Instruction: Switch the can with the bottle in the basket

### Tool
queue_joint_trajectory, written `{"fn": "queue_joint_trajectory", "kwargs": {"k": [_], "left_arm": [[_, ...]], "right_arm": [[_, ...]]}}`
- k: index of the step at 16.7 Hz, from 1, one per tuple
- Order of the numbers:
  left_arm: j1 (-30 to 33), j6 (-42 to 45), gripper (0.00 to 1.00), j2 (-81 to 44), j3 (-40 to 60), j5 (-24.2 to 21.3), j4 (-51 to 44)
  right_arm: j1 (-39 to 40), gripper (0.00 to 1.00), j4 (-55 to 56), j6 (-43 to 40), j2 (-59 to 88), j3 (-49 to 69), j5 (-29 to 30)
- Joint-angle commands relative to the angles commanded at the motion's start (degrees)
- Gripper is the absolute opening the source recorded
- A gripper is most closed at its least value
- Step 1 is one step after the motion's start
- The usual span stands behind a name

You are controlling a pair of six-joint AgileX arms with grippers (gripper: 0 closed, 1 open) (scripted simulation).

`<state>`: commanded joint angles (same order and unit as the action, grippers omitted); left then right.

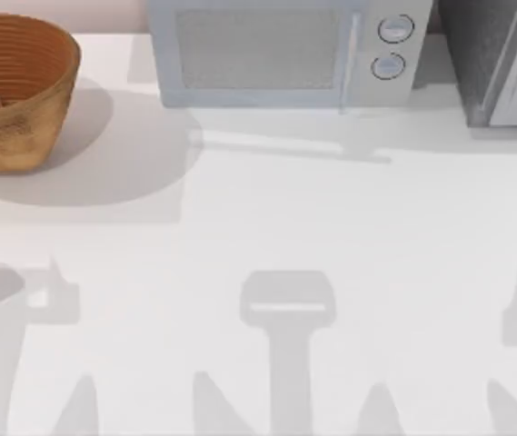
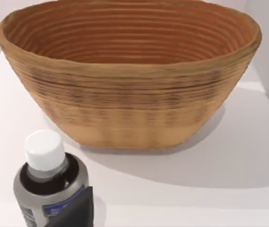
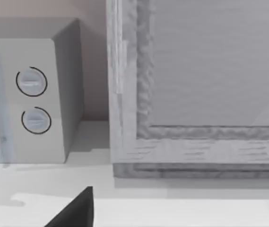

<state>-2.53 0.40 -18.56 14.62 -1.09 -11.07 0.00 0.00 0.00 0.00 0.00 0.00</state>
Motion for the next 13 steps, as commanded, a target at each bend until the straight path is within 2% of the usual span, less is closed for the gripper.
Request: {"fn": "queue_joint_trajectory", "kwargs": {"k": [5,13], "left_arm": [[-2.52,1.08,1.00,-23.29,22.18,-2.27,-12.84],[-6.27,4.38,1.00,-67.20,68.73,-7.56,-35.36]], "right_arm": [[0.00,1.00,0.00,0.00,0.00,0.00,0.00],[0.00,1.00,0.00,0.00,0.00,0.00,0.00]]}}
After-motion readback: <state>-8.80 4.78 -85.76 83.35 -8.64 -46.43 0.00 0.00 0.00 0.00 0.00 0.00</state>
